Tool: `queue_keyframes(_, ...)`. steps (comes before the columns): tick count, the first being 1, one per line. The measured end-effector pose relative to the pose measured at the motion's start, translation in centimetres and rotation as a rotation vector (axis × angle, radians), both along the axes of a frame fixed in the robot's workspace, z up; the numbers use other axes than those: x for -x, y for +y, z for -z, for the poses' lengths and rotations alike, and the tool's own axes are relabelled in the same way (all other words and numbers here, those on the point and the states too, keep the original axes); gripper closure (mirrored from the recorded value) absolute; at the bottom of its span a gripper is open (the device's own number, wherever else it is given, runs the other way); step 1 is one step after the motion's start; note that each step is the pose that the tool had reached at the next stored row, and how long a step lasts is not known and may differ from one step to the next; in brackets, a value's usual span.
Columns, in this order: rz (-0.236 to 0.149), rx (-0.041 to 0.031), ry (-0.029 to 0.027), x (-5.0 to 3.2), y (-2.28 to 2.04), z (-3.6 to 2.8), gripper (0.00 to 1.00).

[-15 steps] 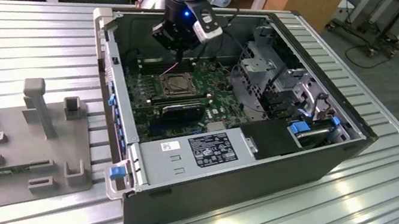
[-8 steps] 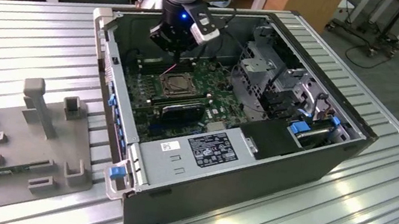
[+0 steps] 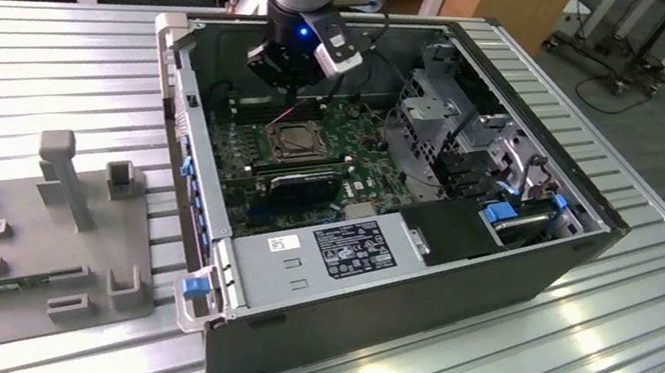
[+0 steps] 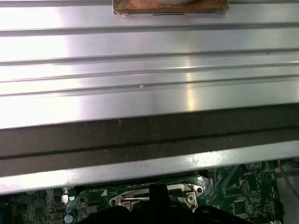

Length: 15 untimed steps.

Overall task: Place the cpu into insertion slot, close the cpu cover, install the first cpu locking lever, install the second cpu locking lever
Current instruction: 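Install the first cpu locking lever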

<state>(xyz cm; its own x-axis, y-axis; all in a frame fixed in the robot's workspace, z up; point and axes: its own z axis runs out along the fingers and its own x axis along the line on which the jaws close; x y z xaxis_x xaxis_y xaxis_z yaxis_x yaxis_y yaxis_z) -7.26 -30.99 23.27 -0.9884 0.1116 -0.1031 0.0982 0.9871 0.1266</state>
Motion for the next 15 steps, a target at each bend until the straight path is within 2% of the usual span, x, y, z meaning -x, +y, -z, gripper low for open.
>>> queue_keyframes(4, -0.001, -0.012, -0.0004, 0.0, 0.48, 0.36, 0.89)
queue_keyframes(8, 0.009, -0.0121, -0.0002, 0.13, 0.49, 0.64, 0.89)
queue_keyframes(12, 0.045, -0.0119, -0.0002, 0.22, 0.49, 0.76, 0.89)
queue_keyframes(15, 0.046, -0.012, -0.0004, 0.22, 0.49, 0.77, 0.89)
